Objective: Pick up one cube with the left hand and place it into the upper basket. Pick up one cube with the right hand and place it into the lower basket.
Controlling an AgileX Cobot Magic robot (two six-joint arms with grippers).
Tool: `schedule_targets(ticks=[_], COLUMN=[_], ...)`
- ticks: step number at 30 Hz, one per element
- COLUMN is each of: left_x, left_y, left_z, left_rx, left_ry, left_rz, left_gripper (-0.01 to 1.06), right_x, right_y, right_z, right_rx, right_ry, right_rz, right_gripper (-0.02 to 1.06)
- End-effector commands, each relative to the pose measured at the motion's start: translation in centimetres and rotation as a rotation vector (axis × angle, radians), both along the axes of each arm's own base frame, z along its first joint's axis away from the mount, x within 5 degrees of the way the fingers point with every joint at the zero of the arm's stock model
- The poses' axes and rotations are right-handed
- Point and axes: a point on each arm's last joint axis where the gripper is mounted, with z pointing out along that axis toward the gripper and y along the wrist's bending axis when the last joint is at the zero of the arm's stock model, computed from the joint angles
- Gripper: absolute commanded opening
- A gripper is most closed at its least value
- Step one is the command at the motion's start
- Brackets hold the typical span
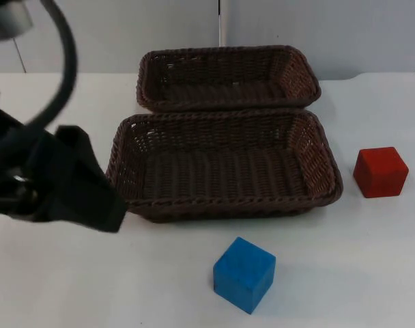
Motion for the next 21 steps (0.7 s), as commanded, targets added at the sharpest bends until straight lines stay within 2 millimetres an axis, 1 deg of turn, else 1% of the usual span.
schedule_targets(ticks=[1,2,7,10,13,14,20,21], left_x=[0.5,0.5,1.0,1.1,1.3,1.3,1.4,1.4], left_y=[-1.1,-1.1,-2.9,-3.4,-4.6,-4.6,-7.3,-7.3], left_z=[-0.8,-0.8,-2.5,-3.0,-3.8,-3.8,-5.7,-5.7], left_rx=[0.023,0.023,0.049,0.054,0.056,0.056,0.059,0.059], left_ry=[0.009,0.009,0.043,0.045,0.039,0.039,0.009,0.009], left_rz=[-0.011,-0.011,-0.02,-0.024,-0.029,-0.029,-0.058,-0.058], left_gripper=[1.05,1.05,1.05,1.05,1.05,1.05,1.05,1.05], right_x=[0.0,0.0,0.0,0.0,0.0,0.0,0.0,0.0], right_y=[0.0,0.0,0.0,0.0,0.0,0.0,0.0,0.0], right_z=[0.0,0.0,0.0,0.0,0.0,0.0,0.0,0.0], right_rx=[0.002,0.002,0.002,0.002,0.001,0.001,0.001,0.001], right_ry=[-0.007,-0.007,-0.007,-0.007,-0.007,-0.007,-0.007,-0.007], right_rz=[-0.005,-0.005,-0.005,-0.005,-0.006,-0.006,-0.006,-0.006], right_gripper=[1.05,1.05,1.05,1.05,1.05,1.05,1.05,1.05])
